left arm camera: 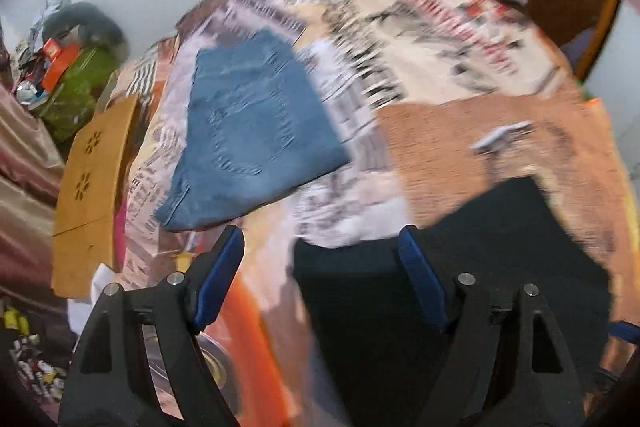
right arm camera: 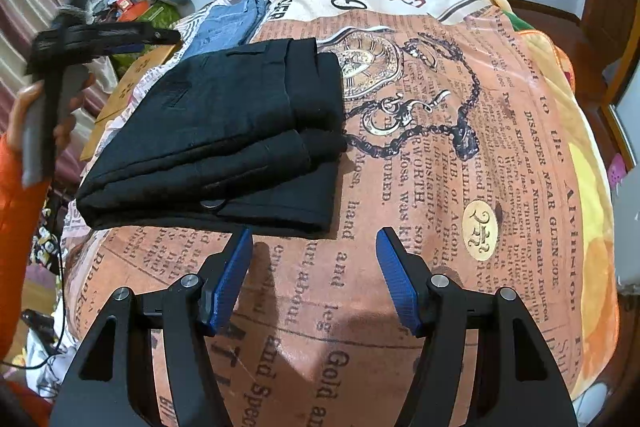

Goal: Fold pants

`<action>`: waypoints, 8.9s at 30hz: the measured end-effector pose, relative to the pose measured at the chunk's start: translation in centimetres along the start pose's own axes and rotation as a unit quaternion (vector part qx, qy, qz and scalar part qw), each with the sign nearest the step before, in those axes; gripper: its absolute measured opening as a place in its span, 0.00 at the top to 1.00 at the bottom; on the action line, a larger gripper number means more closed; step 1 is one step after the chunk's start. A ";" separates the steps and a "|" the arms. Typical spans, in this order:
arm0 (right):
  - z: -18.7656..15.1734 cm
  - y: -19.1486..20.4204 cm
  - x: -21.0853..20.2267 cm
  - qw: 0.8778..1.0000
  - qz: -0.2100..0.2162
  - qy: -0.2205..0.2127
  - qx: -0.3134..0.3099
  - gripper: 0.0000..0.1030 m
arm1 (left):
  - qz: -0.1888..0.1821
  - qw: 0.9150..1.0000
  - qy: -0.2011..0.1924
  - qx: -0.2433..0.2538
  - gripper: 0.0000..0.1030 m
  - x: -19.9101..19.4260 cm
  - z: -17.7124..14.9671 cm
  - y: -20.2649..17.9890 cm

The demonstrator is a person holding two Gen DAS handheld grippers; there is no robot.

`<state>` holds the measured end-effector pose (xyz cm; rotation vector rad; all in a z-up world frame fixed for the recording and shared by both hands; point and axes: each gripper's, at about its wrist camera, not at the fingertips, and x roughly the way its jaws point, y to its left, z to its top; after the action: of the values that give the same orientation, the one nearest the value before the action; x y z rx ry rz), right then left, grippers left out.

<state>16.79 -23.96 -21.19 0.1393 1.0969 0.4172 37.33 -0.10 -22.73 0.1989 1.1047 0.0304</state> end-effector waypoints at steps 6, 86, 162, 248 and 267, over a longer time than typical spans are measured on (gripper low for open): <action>0.6 0.2 0.6 1.000 -0.006 0.007 -0.010 0.41 | 0.032 0.997 0.075 0.009 0.22 6.7 -0.6 1.8; 10.9 1.6 5.4 0.991 0.035 -0.063 -0.112 0.88 | -0.149 0.987 0.000 0.053 0.64 -1.1 -3.3 -3.6; 0.1 -0.1 -4.7 0.998 -0.035 -0.035 -0.044 0.50 | -0.058 0.997 -0.010 -0.048 0.38 -7.8 -15.5 4.8; 18.5 11.4 -3.2 0.964 0.131 -0.174 -0.150 0.81 | -0.141 0.972 -0.187 -0.016 0.71 -15.6 -0.5 5.7; 29.0 17.3 10.6 0.965 0.159 -0.161 -0.134 0.81 | -0.099 0.968 -0.187 -0.138 0.71 -2.4 9.0 18.7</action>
<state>42.07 -1.28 -11.36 0.1375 0.6895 0.7978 45.64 16.63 -13.48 -0.1522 0.7282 -0.0314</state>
